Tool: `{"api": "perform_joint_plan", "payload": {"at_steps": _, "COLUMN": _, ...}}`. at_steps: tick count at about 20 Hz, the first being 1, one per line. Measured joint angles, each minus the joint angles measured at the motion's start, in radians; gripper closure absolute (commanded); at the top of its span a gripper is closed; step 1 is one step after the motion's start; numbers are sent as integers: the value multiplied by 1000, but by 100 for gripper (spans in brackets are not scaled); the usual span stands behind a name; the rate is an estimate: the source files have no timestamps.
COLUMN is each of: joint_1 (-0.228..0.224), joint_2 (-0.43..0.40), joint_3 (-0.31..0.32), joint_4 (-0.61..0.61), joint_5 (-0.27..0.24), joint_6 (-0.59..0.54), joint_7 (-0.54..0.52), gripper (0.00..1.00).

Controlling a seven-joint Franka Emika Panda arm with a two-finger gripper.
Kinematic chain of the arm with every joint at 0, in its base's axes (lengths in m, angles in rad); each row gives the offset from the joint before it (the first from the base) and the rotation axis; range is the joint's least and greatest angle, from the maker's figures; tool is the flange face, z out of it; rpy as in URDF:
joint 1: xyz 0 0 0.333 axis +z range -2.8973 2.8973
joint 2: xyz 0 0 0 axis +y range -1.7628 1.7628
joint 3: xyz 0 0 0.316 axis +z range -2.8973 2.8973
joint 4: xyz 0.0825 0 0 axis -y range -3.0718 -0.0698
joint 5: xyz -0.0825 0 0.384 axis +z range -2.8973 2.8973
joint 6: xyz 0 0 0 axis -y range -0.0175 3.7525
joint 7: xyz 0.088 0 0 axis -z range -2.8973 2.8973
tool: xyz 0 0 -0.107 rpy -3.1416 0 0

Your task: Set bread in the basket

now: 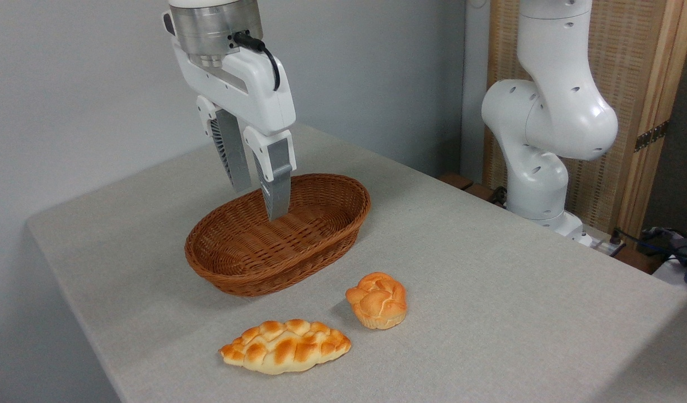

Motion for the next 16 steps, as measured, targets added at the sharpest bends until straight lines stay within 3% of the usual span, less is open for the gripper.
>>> {"api": "perform_joint_plan", "payload": {"at_steps": 16, "joint_1": 0, "joint_2": 0, "joint_3": -1, "joint_4": -1, "joint_5": 0, "joint_6": -14, "joint_7": 0, "gripper": 0}}
